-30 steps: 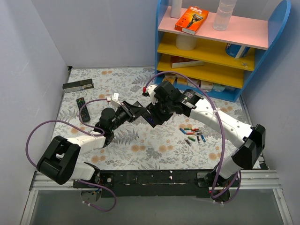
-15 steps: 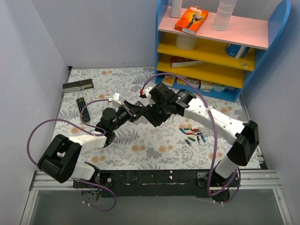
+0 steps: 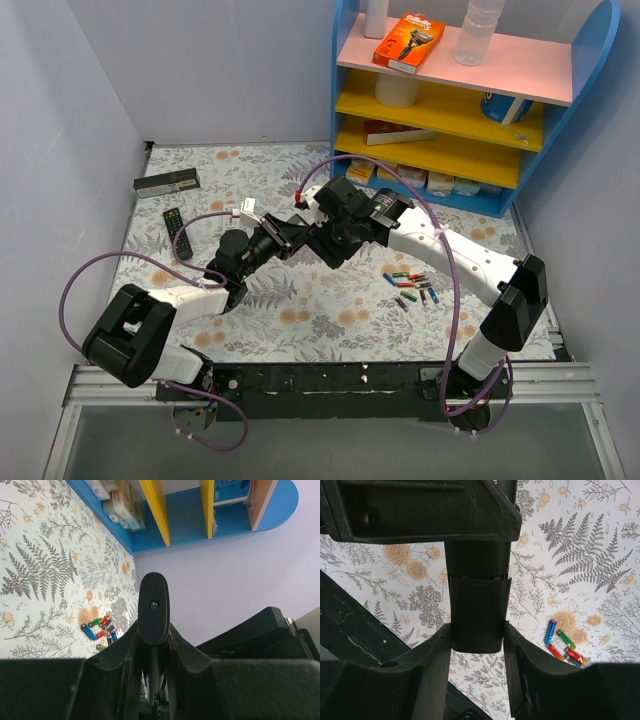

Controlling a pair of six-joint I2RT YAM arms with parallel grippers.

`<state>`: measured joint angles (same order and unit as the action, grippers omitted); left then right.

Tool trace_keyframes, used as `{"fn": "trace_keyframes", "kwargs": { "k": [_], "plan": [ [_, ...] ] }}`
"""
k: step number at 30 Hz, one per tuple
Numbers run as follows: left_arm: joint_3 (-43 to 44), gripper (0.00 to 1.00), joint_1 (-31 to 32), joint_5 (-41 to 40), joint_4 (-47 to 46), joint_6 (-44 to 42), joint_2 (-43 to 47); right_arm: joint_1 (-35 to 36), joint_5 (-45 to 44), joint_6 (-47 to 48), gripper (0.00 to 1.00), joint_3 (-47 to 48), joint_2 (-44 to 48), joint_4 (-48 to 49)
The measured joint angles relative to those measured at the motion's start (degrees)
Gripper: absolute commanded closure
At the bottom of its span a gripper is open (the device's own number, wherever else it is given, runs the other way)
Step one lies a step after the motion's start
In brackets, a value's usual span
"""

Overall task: Load the batteries into the remote control
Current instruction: Load the battery cover into the remote control.

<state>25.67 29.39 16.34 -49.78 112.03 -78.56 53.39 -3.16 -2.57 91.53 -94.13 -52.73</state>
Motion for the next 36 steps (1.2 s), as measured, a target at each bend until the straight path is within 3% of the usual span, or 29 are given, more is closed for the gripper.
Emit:
{"fn": "trace_keyframes", "kwargs": {
  "k": [36],
  "plan": [
    [0.0, 0.99, 0.7, -0.4, -3.7, 2.4, -1.9, 0.3, -1.4, 1.3, 0.5, 0.6, -0.1, -1.2]
  ]
}}
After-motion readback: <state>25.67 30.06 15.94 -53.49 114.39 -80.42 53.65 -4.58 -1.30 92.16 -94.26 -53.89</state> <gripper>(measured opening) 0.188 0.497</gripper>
